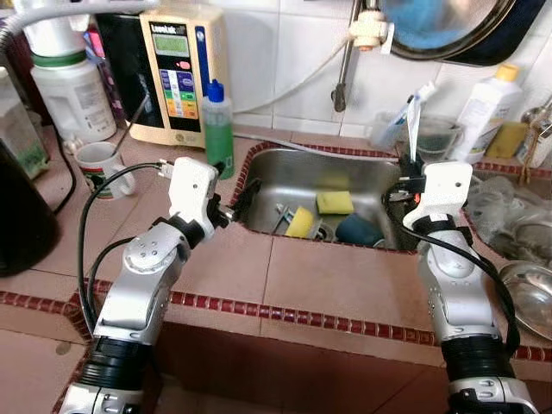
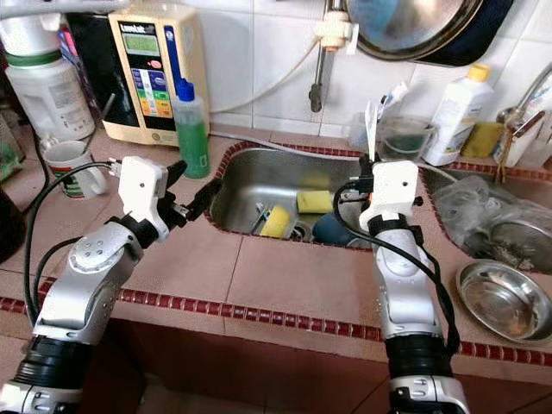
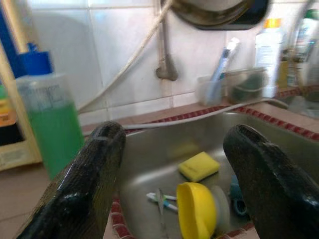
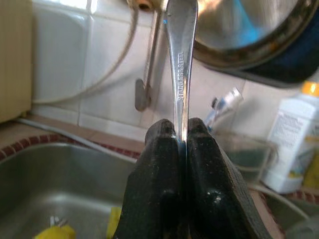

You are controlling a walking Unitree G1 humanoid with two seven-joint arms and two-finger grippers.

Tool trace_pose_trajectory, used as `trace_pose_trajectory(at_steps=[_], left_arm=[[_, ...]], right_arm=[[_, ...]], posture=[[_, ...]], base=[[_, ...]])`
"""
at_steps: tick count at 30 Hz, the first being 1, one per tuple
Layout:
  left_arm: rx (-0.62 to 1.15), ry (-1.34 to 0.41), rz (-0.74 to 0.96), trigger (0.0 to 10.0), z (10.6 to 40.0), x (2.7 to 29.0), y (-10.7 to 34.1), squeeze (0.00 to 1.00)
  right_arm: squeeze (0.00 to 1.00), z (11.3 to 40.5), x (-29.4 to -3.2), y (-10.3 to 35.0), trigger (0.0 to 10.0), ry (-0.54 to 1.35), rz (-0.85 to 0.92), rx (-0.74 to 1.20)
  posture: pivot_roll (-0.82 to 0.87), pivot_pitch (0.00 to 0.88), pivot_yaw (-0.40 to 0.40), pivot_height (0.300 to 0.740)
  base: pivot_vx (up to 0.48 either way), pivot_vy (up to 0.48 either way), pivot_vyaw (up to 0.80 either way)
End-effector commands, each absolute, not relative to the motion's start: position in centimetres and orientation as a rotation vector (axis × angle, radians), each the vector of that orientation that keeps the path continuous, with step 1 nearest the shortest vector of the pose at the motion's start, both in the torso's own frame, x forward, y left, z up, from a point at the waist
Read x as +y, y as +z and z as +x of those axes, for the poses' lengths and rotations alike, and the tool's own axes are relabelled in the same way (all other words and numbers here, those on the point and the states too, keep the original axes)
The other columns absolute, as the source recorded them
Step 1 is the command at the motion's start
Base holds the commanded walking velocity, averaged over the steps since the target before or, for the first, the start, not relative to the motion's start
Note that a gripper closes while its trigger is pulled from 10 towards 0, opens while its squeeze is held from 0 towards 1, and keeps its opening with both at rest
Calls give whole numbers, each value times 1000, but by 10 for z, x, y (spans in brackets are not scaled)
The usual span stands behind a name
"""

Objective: Kitchen organization

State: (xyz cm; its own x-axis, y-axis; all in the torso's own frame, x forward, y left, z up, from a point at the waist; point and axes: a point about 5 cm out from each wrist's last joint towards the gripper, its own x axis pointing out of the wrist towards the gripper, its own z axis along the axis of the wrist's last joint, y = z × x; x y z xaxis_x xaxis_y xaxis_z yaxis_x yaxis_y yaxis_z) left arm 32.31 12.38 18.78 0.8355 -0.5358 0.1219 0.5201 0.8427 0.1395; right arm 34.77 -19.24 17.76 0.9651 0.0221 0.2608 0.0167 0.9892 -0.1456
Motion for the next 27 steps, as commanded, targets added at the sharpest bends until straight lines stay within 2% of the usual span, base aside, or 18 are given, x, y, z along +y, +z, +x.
trace_pose_trajectory(at_steps=[1,11,18,27], left_arm=[[-164,-598,127,10000,319,117,190,0],[-155,-745,134,10000,302,101,190,0],[-128,-817,116,10000,289,91,190,0],[-107,-855,90,10000,283,80,196,0]], right_arm=[[0,351,-203,181,10000,-26,-131,-249],[0,360,-220,187,10000,-28,-130,-180],[0,362,-226,192,10000,15,-138,-160],[0,366,-221,195,10000,89,-133,-126]], posture=[[4,0,-18,740],[-8,1,-7,740],[-24,80,3,740],[-40,173,11,740]], base=[[0,0,0],[0,0,0],[0,0,0],[0,0,0]])
